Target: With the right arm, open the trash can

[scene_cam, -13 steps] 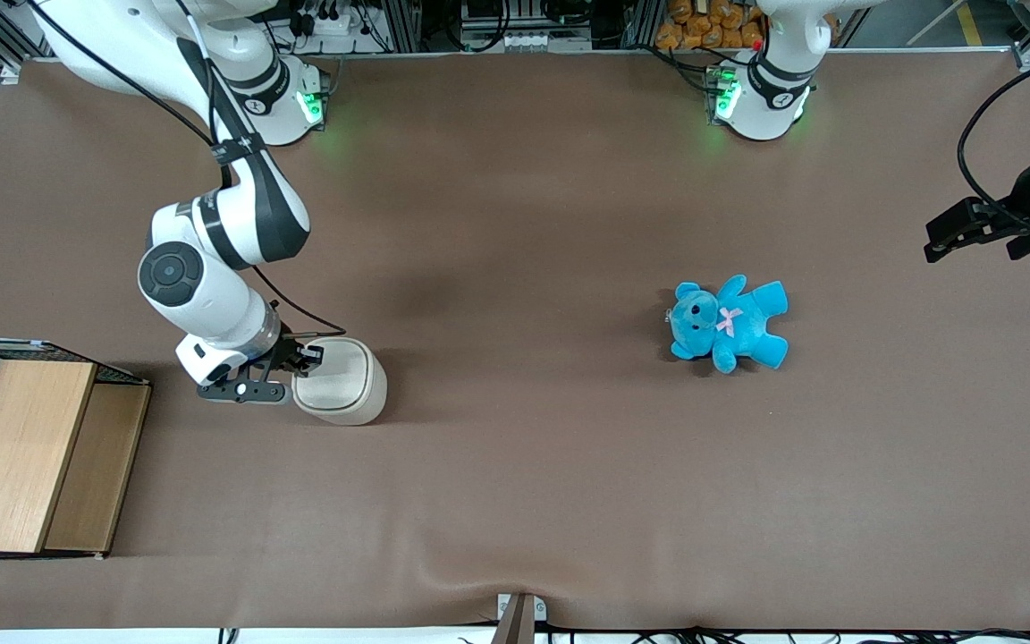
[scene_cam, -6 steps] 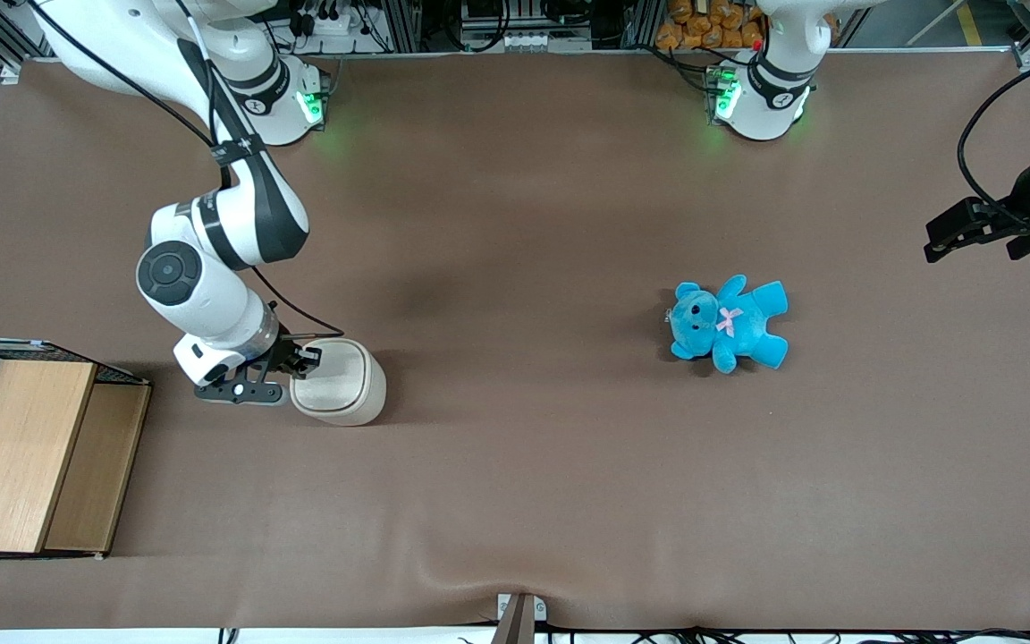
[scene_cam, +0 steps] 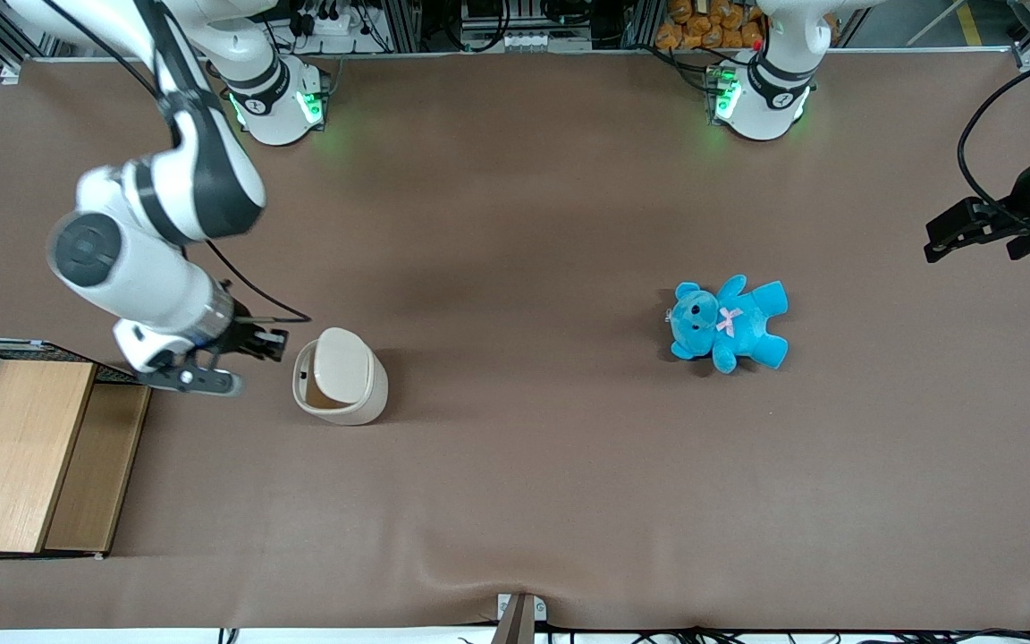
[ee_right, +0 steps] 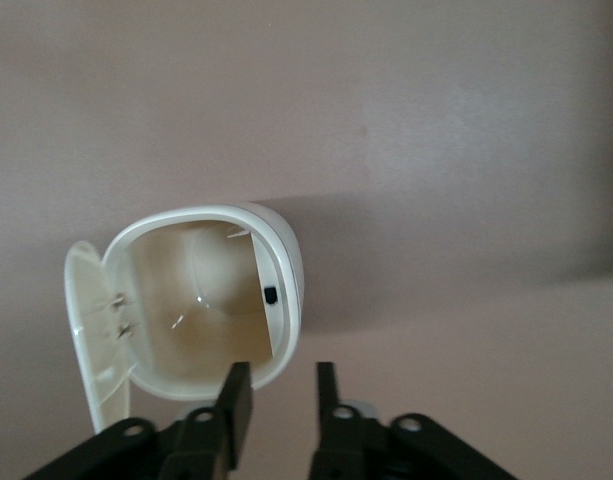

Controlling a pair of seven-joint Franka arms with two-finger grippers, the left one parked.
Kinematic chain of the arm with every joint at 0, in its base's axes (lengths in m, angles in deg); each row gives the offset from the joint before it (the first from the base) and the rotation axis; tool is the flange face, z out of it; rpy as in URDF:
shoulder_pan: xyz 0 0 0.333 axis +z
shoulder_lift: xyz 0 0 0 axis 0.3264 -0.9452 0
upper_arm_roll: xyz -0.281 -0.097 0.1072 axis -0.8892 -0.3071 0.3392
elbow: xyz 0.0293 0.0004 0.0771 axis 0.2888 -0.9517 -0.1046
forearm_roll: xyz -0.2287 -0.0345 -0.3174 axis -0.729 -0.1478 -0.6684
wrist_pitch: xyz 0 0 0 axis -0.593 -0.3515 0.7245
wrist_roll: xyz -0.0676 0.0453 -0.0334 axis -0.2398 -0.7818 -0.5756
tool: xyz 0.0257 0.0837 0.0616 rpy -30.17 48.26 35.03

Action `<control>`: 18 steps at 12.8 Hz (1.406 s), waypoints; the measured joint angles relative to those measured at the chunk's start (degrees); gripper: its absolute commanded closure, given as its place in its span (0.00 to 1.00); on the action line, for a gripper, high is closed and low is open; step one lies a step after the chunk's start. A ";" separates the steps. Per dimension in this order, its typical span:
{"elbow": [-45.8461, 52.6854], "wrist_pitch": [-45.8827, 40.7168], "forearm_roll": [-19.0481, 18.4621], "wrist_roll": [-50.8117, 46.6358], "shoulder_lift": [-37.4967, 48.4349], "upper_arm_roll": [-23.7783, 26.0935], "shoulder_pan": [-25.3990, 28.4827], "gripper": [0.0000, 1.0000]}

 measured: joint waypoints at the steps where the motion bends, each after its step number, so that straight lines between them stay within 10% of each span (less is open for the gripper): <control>1: 0.37 -1.73 0.17 1.40 1.72 -0.26 -0.74 0.00; 8: 1.07 -10.07 -0.80 23.74 15.09 -8.20 -4.52 0.00; 18: 4.08 -24.27 -1.20 24.88 20.47 -10.93 -4.52 0.00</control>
